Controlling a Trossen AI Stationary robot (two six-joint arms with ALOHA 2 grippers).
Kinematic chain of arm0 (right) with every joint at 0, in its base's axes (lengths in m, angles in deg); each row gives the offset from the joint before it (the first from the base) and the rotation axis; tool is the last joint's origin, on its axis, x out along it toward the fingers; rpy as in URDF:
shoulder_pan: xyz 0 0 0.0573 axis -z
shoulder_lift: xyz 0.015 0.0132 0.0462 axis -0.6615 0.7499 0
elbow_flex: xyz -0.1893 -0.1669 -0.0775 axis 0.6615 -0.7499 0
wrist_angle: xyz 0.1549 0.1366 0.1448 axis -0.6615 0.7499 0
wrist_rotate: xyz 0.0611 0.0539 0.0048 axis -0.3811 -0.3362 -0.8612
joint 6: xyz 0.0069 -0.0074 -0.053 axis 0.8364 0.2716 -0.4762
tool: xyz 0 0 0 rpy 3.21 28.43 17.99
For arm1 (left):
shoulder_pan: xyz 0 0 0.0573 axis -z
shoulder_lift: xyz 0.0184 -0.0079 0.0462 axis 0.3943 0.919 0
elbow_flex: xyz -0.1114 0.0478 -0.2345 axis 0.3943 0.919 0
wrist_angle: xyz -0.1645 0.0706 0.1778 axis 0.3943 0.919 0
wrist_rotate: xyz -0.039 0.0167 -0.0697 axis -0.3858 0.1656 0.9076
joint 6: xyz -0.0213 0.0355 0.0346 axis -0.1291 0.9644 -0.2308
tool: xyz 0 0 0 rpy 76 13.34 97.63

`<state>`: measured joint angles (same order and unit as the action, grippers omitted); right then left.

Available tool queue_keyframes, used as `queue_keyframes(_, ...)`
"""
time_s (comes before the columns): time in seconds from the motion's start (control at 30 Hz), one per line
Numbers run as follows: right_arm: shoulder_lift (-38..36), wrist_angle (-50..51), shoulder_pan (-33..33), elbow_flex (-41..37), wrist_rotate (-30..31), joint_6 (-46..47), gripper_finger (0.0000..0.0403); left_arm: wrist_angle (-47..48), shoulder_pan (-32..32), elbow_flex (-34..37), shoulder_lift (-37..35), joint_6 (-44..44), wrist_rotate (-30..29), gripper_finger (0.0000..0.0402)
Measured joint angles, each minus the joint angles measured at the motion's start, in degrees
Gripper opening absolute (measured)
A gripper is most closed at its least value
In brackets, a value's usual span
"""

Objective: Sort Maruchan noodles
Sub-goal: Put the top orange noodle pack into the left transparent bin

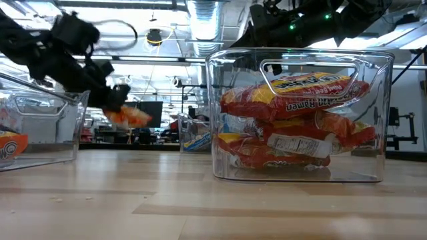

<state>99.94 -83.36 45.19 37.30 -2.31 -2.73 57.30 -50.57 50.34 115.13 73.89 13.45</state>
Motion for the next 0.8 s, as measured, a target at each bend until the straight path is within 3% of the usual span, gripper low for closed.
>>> queue_keyframes(0.1,0.0,0.0,0.0,0.0,0.0,0.0,0.0248,0.1,4.8,0.0,-6.1,2.5,-1.0,0.0)
queue_keyframes(0.2,0.0,-0.1,0.0,0.0,0.0,0.0,0.0248,3.0,10.9,-2.2,-12.0,5.9,1.7,0.0)
queue_keyframes(0.37,0.0,0.0,0.0,0.0,0.0,0.0,0.0248,13.8,23.4,-9.6,-17.8,9.1,12.9,0.0)
queue_keyframes(0.57,0.0,0.1,0.0,0.0,0.0,0.0,0.0248,24.5,39.5,-17.9,-19.1,9.9,30.6,0.0)
queue_keyframes(0.8,0.0,1.1,0.0,0.0,0.0,0.0,0.0248,29.0,56.8,-19.7,-19.1,9.1,47.2,0.0)
